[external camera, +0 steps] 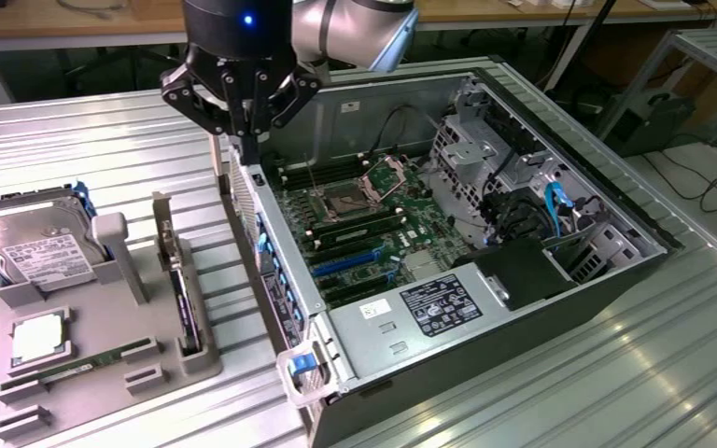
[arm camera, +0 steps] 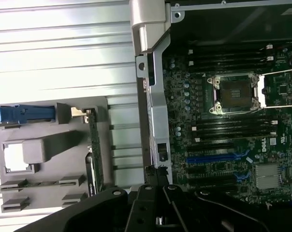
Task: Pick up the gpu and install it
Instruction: 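Reach for the gpu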
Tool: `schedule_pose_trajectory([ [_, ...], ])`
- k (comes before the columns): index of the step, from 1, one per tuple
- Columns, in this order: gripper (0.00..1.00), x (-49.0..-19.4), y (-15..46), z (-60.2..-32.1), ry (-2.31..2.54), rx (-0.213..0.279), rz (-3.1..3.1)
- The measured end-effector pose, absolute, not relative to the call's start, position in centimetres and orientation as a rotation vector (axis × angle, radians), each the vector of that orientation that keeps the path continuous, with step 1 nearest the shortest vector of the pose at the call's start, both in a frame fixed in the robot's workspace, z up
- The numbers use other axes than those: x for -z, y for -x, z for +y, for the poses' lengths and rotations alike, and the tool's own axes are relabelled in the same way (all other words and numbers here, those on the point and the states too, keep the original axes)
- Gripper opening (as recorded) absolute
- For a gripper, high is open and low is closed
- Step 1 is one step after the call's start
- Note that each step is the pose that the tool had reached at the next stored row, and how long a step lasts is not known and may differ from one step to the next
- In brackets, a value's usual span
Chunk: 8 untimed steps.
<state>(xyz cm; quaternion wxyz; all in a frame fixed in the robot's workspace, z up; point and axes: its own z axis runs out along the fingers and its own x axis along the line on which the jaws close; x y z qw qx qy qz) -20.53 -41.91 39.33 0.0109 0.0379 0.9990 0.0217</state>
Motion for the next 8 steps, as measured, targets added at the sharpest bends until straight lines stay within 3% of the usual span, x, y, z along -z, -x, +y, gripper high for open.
schedule_pose_trajectory([
  [8,0.11,-39.33,21.18,-42.24,-0.118,-0.068,3.117],
])
